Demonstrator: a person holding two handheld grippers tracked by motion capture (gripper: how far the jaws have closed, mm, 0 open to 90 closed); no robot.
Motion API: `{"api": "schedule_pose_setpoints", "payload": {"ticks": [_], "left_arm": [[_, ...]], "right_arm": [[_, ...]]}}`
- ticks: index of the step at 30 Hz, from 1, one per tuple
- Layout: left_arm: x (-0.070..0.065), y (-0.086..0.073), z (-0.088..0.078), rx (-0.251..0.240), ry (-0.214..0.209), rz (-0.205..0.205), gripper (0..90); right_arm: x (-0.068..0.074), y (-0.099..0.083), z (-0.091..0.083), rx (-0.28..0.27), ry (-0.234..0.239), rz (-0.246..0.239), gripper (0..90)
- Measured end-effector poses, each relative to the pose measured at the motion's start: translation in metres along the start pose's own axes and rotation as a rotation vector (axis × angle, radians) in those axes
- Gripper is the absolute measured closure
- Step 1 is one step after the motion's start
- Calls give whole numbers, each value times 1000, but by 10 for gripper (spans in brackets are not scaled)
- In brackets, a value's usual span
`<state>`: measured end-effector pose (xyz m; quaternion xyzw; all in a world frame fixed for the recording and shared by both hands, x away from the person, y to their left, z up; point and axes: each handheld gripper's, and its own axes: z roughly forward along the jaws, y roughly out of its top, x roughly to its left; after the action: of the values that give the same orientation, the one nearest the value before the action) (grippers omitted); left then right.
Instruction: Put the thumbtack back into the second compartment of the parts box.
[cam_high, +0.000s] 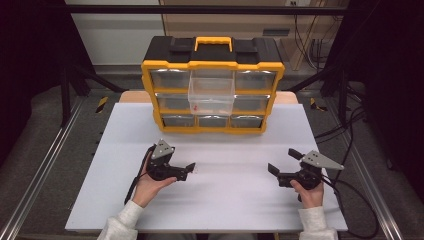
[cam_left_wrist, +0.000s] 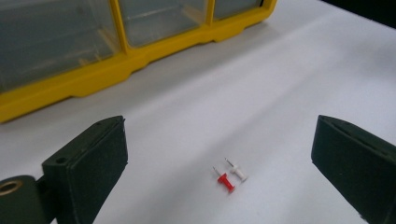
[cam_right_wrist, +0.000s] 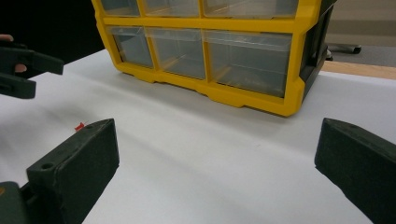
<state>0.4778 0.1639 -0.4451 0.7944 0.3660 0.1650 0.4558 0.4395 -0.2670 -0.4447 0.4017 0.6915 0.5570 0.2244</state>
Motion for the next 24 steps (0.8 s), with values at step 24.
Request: {"api": "schedule_pose_setpoints", "payload": {"ticks": [24], "left_arm": [[-8,-20,26,128,40,-56,332]], "right_arm": [[0,0,1,5,-1,1,3]]}}
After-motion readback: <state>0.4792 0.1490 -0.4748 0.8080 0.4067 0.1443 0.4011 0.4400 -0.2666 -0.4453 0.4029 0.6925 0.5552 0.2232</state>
